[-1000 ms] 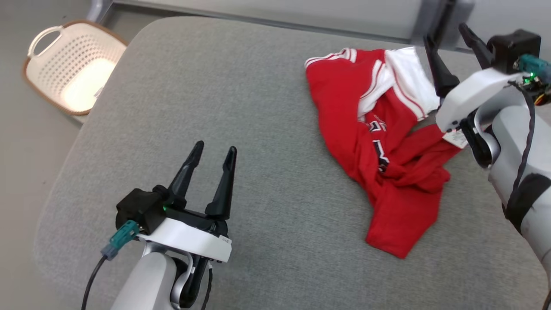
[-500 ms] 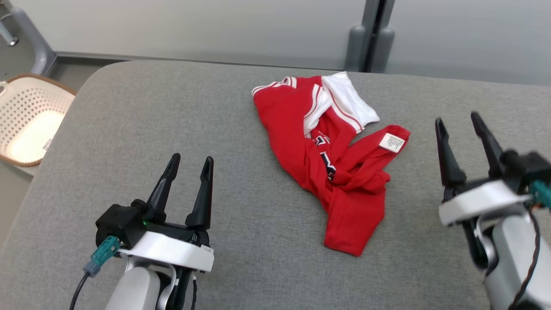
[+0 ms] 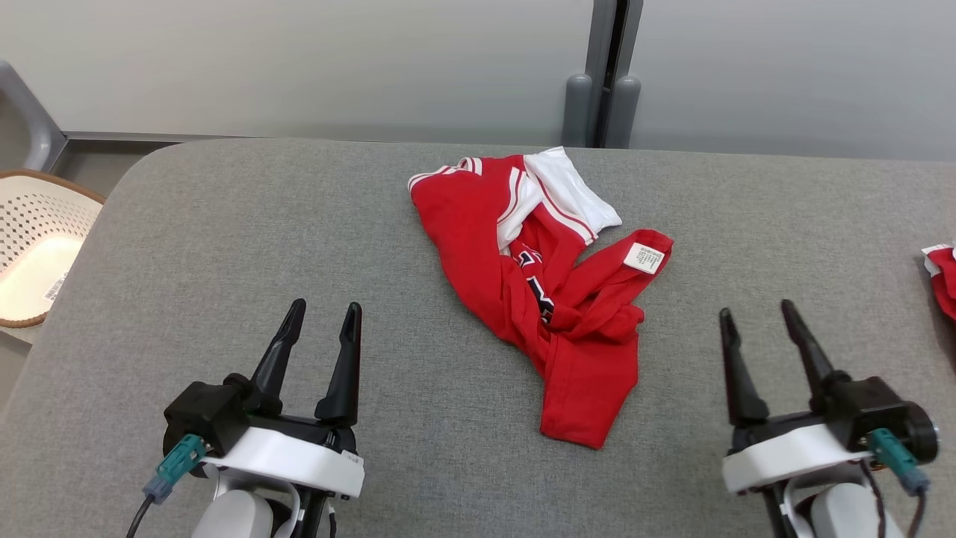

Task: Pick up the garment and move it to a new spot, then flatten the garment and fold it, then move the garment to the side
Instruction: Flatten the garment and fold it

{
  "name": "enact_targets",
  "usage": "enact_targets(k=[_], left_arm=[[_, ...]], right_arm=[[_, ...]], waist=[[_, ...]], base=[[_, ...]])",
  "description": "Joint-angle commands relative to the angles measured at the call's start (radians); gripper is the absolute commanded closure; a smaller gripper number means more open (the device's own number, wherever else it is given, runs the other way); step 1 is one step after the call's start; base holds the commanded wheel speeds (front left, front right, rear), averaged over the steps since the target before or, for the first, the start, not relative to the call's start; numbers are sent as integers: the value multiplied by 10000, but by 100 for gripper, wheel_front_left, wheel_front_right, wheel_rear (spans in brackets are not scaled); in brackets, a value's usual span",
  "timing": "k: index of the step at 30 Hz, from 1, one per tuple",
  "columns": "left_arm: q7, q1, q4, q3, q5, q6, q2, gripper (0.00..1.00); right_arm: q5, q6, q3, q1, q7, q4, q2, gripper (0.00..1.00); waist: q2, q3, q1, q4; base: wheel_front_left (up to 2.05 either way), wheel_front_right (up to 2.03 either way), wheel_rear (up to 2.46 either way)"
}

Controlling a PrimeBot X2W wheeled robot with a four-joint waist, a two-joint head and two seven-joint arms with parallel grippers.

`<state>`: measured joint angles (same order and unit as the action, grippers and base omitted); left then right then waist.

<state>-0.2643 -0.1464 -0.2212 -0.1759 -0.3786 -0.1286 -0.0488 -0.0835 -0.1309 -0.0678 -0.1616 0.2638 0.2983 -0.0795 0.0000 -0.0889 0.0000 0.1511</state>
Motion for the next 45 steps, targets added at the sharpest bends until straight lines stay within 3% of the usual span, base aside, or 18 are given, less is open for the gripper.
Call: enact_targets(k=[1,7,15,29,30,31,37,45], left_arm=[[4,72,-14,15,47,-16,-40,0],[4,36,-71,-103,71,-17,-37,0],[4,37,-149,-331,-83,-24,-37,0],[4,-322,-317,-546,-238,-24,-38,0],[5,-328,-333,-538,-223,-24,-38,0],[5,-360,-341,-526,-212,-25,-37,0],[5,-383,-356,-429,-171,-25,-37,0],[5,-324,-321,-344,-69,-25,-38,0]], right_arm=[[78,5,-171,121,8,-81,55,0],[288,5,-1802,306,-230,143,102,0],[159,5,-3487,-61,-1404,1212,148,0],[968,5,-3101,-895,-2134,2533,265,0],[981,5,-3065,-913,-2180,2602,268,36],[1045,5,-3019,-958,-2181,2639,270,100],[855,5,-2554,-981,-1978,2561,276,100],[175,5,-1155,-676,-1770,1875,274,100]], waist=[[0,8,0,24],[0,41,0,167],[0,-156,0,513],[0,-662,0,1108],[0,-683,0,1119],[0,-701,0,1129],[0,-692,0,1037],[0,-589,0,596]], base=[[0,0,0],[0,0,0],[0,0,0],[0,0,0],[0,0,0],[0,0,0],[0,0,0],[0,0,0]])
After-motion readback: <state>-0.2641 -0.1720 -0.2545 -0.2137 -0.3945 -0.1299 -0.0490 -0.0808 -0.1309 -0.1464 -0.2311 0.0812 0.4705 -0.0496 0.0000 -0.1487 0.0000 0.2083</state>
